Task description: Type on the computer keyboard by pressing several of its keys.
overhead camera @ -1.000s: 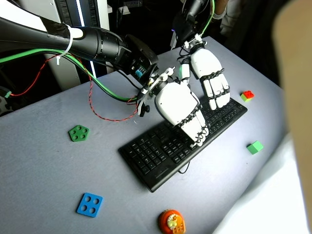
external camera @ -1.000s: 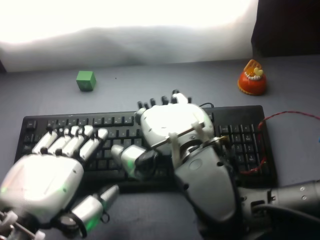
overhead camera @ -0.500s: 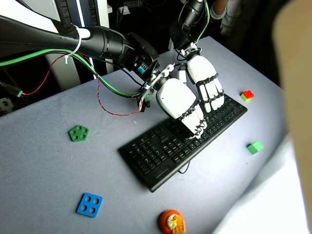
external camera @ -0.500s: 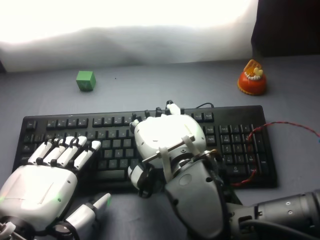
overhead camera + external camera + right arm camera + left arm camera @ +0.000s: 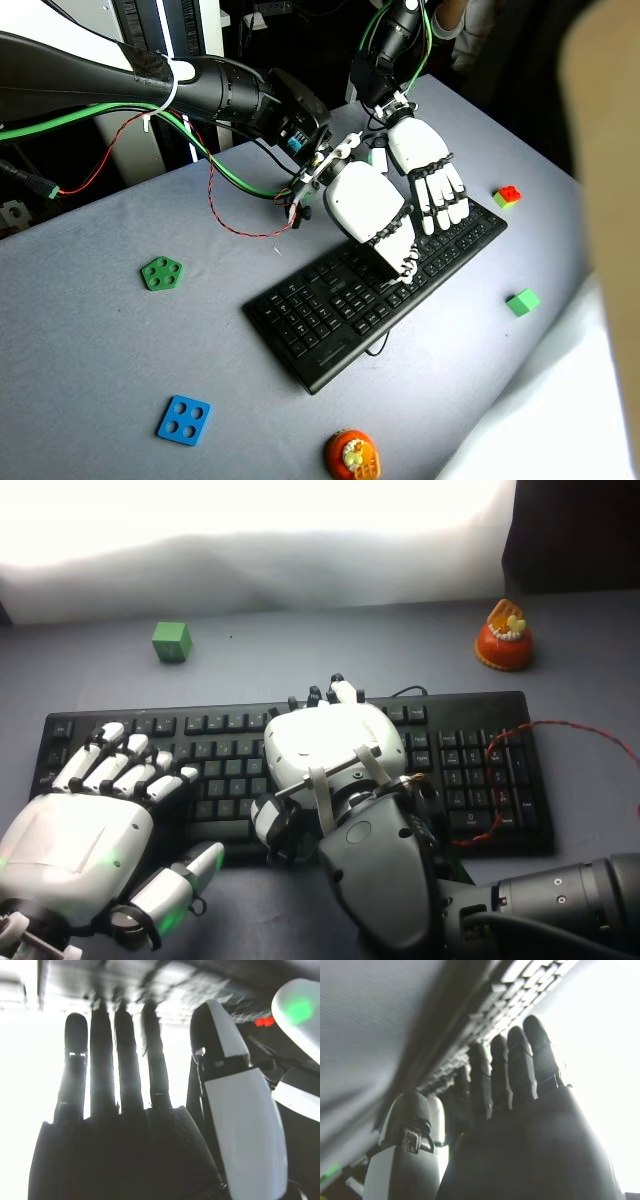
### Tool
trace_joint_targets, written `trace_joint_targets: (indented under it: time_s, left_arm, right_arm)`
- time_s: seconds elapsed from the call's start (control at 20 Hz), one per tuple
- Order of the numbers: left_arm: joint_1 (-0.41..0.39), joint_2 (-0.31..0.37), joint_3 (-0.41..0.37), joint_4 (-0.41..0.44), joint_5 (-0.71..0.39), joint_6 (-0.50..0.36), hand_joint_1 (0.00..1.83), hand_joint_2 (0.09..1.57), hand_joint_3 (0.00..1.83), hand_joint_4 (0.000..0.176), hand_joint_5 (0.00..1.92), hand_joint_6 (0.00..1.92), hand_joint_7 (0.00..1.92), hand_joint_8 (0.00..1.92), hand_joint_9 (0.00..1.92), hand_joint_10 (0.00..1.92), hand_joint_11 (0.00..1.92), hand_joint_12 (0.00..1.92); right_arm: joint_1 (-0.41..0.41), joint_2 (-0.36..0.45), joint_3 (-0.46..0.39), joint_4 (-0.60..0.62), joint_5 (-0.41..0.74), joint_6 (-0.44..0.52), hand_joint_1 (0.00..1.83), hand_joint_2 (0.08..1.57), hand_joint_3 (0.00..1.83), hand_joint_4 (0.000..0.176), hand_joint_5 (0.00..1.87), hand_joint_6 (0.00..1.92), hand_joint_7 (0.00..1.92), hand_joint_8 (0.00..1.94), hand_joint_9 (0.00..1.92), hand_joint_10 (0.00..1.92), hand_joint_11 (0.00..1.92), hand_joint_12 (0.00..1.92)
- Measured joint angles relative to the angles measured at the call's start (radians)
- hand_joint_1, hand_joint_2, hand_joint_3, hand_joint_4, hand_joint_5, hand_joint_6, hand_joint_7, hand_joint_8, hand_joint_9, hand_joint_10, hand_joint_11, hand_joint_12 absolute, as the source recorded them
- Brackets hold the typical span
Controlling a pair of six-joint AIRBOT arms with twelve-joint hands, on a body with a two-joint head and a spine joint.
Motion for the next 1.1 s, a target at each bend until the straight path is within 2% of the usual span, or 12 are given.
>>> trace_joint_targets:
  time_s: [0.05, 0.1, 0.2, 0.25, 0.35, 0.4, 0.45, 0.55, 0.65, 0.75, 0.85, 1.1]
  left_arm:
    - [0.000, 0.000, 0.000, 0.000, 0.003, 0.000, 0.25, 1.34, 0.00, 0.000, 0.37, 0.00, 0.67, 0.04, 0.39, 0.05, 0.00, 0.20]
    - [-0.001, 0.000, 0.000, 0.000, 0.002, 0.000, 0.27, 1.34, 0.00, 0.000, 0.29, 0.00, 0.64, 0.01, 0.55, 0.05, 0.00, 0.53]
    - [-0.003, 0.000, 0.002, 0.003, 0.002, 0.000, 0.24, 1.36, 0.00, 0.020, 0.33, 0.03, 0.39, 0.00, 0.53, 0.01, 0.00, 1.13]
    - [-0.003, 0.000, 0.002, 0.003, 0.000, 0.001, 0.20, 1.37, 0.00, 0.000, 0.49, 0.09, 0.33, 0.00, 0.38, 0.00, 0.00, 1.15]
    - [-0.003, 0.000, 0.002, -0.004, 0.012, -0.003, 0.18, 1.38, 0.01, 0.000, 0.68, 0.13, 0.34, 0.00, 0.24, 0.00, 0.00, 0.85]
    - [-0.005, 0.000, 0.002, 0.001, 0.003, -0.003, 0.18, 1.38, 0.00, 0.000, 0.72, 0.09, 0.50, 0.02, 0.24, 0.01, 0.00, 0.50]
    - [-0.005, 0.000, 0.002, 0.002, -0.001, -0.003, 0.18, 1.38, 0.00, 0.000, 0.72, 0.09, 0.50, 0.02, 0.24, 0.01, 0.00, 0.50]
    - [-0.008, 0.000, 0.002, 0.002, -0.005, -0.003, 0.28, 1.35, 0.00, 0.000, 0.48, 0.01, 0.65, 0.03, 0.40, 0.05, 0.00, 0.64]
    - [-0.008, 0.000, 0.002, 0.002, -0.001, -0.001, 0.26, 1.35, 0.00, 0.006, 0.41, 0.01, 0.55, 0.00, 0.47, 0.06, 0.00, 0.94]
    - [-0.010, 0.000, 0.002, -0.002, 0.008, 0.000, 0.25, 1.37, 0.00, 0.000, 0.61, 0.09, 0.46, 0.00, 0.42, 0.03, 0.00, 1.07]
    - [-0.015, 0.000, 0.002, -0.004, 0.008, -0.001, 0.24, 1.38, 0.00, 0.000, 0.70, 0.10, 0.43, 0.00, 0.34, 0.00, 0.00, 0.84]
    - [-0.021, 0.000, 0.002, -0.004, 0.008, 0.000, 0.24, 1.38, 0.00, 0.000, 0.48, 0.01, 0.54, 0.01, 0.53, 0.07, 0.00, 1.05]
  right_arm:
    - [0.000, 0.000, 0.000, 0.000, 0.002, -0.005, 0.78, 1.24, 0.01, 0.000, 0.73, 0.10, 0.82, 0.06, 0.72, 0.16, 0.00, 1.29]
    - [0.000, 0.000, -0.001, 0.000, 0.002, -0.011, 0.77, 1.26, 0.01, 0.000, 0.63, 0.06, 0.86, 0.06, 0.86, 0.23, 0.00, 1.34]
    - [0.000, 0.000, -0.006, -0.011, 0.007, -0.019, 0.78, 1.26, 0.01, 0.000, 0.76, 0.10, 0.72, 0.01, 0.70, 0.20, 0.00, 1.52]
    - [0.000, 0.000, -0.006, -0.005, 0.008, -0.019, 0.98, 1.23, 0.01, 0.000, 0.77, 1.05, 0.60, 0.01, 0.52, 0.16, 0.00, 1.67]
    - [0.000, -0.001, -0.011, 0.010, 0.015, -0.004, 1.02, 1.23, 0.01, 0.000, 0.76, 1.32, 0.55, 0.00, 0.38, 0.12, 0.00, 1.68]
    - [0.002, 0.000, -0.005, 0.019, 0.017, -0.004, 1.01, 1.25, 0.01, 0.000, 0.73, 1.36, 0.70, 0.05, 0.51, 0.20, 0.00, 1.62]
    - [0.002, 0.000, -0.006, 0.029, 0.018, -0.005, 1.01, 1.25, 0.01, 0.000, 0.73, 1.36, 0.70, 0.05, 0.51, 0.20, 0.00, 1.62]
    - [-0.002, -0.002, -0.007, 0.029, 0.017, -0.006, 0.79, 1.28, 0.01, 0.000, 0.55, 0.63, 0.82, 0.05, 0.67, 0.43, 0.00, 1.57]
    - [0.000, -0.001, -0.006, 0.023, 0.025, -0.002, 0.77, 1.29, 0.01, 0.000, 0.58, 0.35, 0.82, 0.01, 0.61, 0.62, 0.00, 1.63]
    - [0.000, -0.002, -0.006, 0.022, 0.028, 0.000, 0.77, 1.28, 0.00, 0.000, 0.75, 0.33, 0.71, 0.00, 0.41, 0.61, 0.01, 1.63]
    - [0.000, -0.005, -0.010, 0.027, 0.033, 0.005, 0.78, 1.28, 0.00, 0.000, 0.83, 0.36, 0.68, 0.00, 0.36, 0.53, 0.00, 1.64]
    - [0.004, -0.005, -0.010, 0.031, 0.035, 0.006, 0.73, 1.29, 0.01, 0.000, 0.64, 0.22, 0.75, 0.01, 0.57, 0.50, 0.03, 1.63]
